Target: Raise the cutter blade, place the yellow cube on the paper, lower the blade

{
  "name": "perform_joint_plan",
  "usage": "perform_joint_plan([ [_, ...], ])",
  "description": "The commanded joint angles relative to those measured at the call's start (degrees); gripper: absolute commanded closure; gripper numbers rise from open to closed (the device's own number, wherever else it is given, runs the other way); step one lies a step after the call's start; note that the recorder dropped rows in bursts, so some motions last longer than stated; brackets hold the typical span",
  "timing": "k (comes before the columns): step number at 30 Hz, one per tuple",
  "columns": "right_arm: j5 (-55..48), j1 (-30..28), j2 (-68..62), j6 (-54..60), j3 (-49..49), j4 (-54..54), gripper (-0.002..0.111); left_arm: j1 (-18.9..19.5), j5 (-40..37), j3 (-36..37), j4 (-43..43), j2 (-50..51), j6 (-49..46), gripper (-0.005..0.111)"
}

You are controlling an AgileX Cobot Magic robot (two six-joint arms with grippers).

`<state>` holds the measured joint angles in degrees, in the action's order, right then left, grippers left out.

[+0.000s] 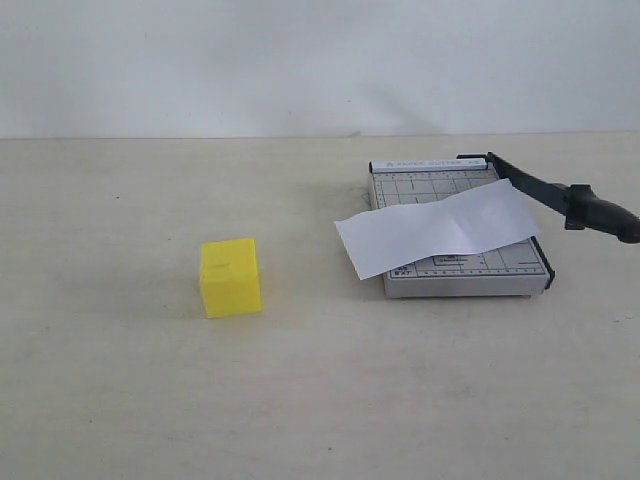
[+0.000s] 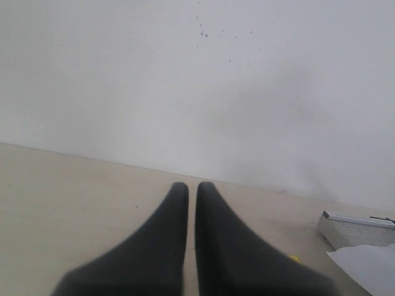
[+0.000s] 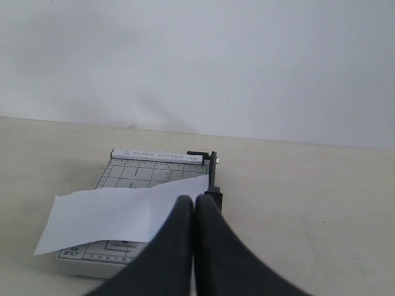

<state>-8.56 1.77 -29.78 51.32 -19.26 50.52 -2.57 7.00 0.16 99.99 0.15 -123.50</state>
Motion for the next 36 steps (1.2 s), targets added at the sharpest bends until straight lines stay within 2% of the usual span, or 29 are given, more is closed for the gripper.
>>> perform_joint_plan([
  [1, 0.2, -0.1, 4.9, -6.1, 3.8, 0.3, 0.108, 0.0, 0.5, -0.2, 0.0, -0.1, 0.3, 0.101],
  [6, 1.5, -0.1, 5.8, -10.4, 4.6, 0.3, 0.108, 0.0, 0.5, -0.2, 0.0, -0.1, 0.3, 0.101],
  [33, 2.9, -0.1, 5.8, -10.4, 4.6, 0.3, 0.108, 0.0, 1.2, -0.2, 0.0, -0.1, 0.3, 0.101],
  [36, 3.0, -0.1, 5.8, -10.4, 4.6, 0.3, 0.108, 0.0, 0.3, -0.2, 0.0, -0.1, 5.4, 0.101],
])
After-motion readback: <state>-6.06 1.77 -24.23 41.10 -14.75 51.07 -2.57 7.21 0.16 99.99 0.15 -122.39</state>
